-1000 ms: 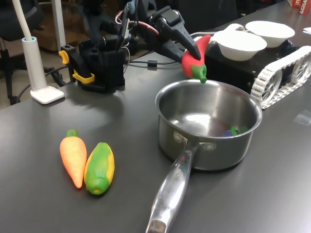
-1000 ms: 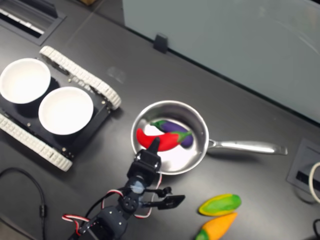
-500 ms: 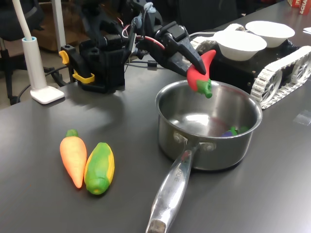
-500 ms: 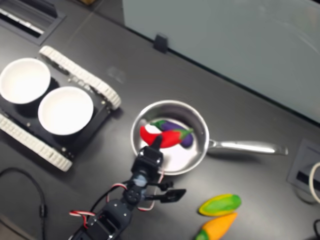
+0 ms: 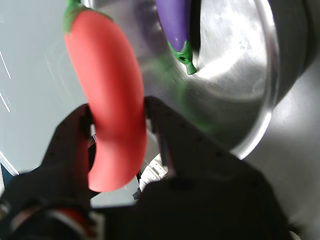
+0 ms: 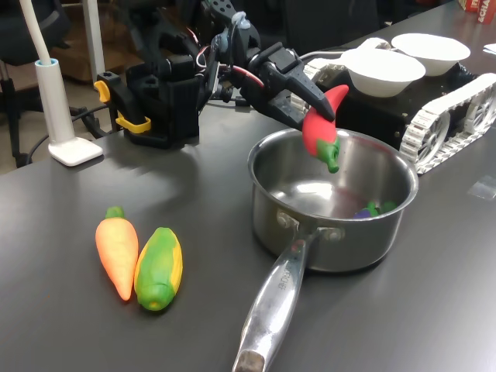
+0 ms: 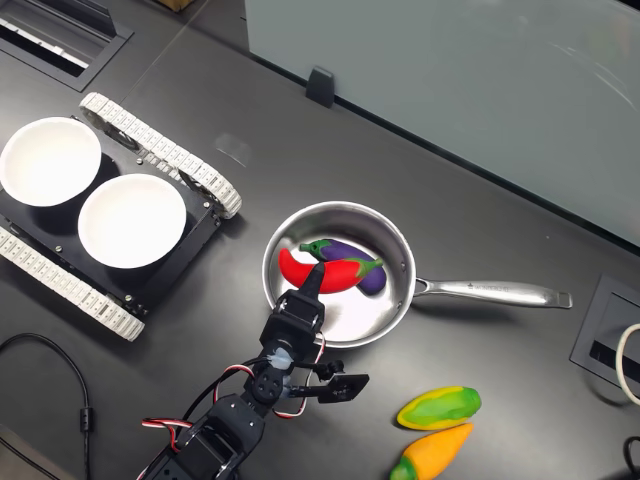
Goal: Pick up the chilli and place them in the pan
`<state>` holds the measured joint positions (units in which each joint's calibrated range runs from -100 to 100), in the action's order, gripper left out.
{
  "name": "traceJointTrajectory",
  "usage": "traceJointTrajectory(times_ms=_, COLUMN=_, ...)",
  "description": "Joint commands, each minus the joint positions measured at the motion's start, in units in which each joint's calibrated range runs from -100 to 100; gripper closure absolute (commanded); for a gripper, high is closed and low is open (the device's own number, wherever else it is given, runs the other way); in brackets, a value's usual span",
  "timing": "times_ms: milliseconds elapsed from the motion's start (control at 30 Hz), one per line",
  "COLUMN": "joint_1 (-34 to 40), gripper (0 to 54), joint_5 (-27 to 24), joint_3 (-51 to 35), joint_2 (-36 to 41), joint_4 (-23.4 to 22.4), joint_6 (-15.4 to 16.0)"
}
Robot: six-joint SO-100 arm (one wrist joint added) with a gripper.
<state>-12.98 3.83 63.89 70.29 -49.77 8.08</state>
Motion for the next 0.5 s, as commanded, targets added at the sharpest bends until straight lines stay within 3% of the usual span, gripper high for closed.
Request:
traceJointTrajectory(times_ms=0, joint_1=0.02, gripper=30.4, joint_5=0.44, joint_3=-2.15, joint_2=4.66, joint_4=-0.34, joint_6=-0.94)
traceJointTrajectory(times_ms=467, joint_1=0.83, gripper=14.2, joint_5=-2.0, joint_3=-5.51, joint_2=9.81, joint_4=-7.68, joint_6=-0.85)
